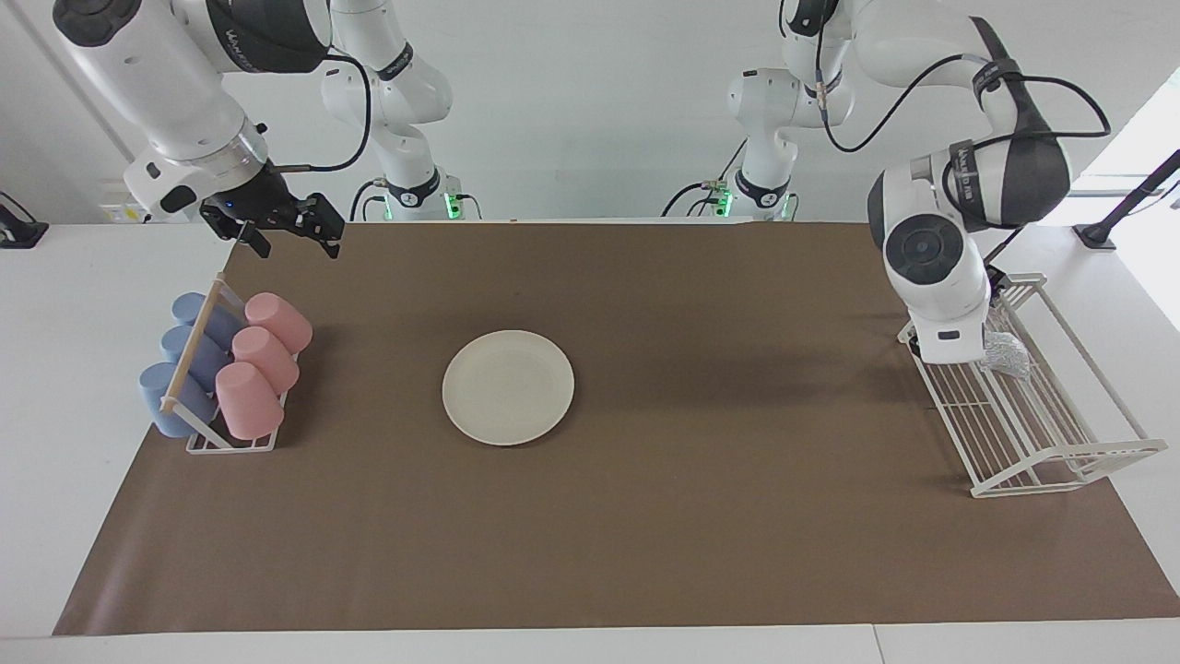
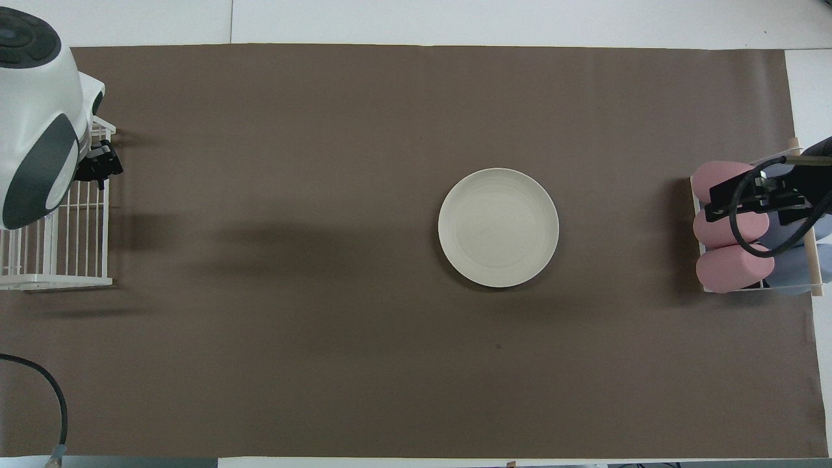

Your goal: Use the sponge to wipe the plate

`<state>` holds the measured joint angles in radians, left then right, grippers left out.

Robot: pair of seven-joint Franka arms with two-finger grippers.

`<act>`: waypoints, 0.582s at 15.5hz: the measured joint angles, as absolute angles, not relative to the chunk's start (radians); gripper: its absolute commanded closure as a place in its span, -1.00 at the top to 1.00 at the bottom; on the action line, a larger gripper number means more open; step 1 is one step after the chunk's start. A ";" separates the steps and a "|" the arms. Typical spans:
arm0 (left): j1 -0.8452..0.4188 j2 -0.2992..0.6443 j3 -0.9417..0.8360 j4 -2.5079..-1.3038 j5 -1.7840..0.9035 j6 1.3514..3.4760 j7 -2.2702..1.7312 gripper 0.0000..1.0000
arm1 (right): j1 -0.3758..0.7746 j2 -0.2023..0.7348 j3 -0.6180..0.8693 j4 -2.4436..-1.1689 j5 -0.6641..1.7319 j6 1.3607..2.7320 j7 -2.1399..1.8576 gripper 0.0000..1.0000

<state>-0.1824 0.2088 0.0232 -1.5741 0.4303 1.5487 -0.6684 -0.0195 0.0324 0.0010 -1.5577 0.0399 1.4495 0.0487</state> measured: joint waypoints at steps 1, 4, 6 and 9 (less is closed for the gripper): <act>-0.175 0.189 0.023 -1.574 0.371 1.555 -0.638 1.00 | -0.019 0.032 0.001 -1.558 0.040 1.450 0.049 1.00; -0.138 0.122 0.024 -1.575 0.229 1.558 -0.493 1.00 | -0.019 0.032 0.001 -1.558 0.040 1.450 0.053 1.00; -0.125 0.079 0.025 -1.580 0.144 1.558 -0.418 1.00 | -0.019 0.032 0.001 -1.558 0.040 1.450 0.058 1.00; -0.111 0.018 0.018 -1.591 0.043 1.553 -0.324 1.00 | -0.019 0.032 0.002 -1.558 0.040 1.450 0.085 1.00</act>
<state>-0.1108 0.0177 0.0184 -1.5906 0.0435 1.5529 -0.3244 -0.0194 0.0323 0.0015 -1.5577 0.0399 1.4496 0.0850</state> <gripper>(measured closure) 0.000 0.000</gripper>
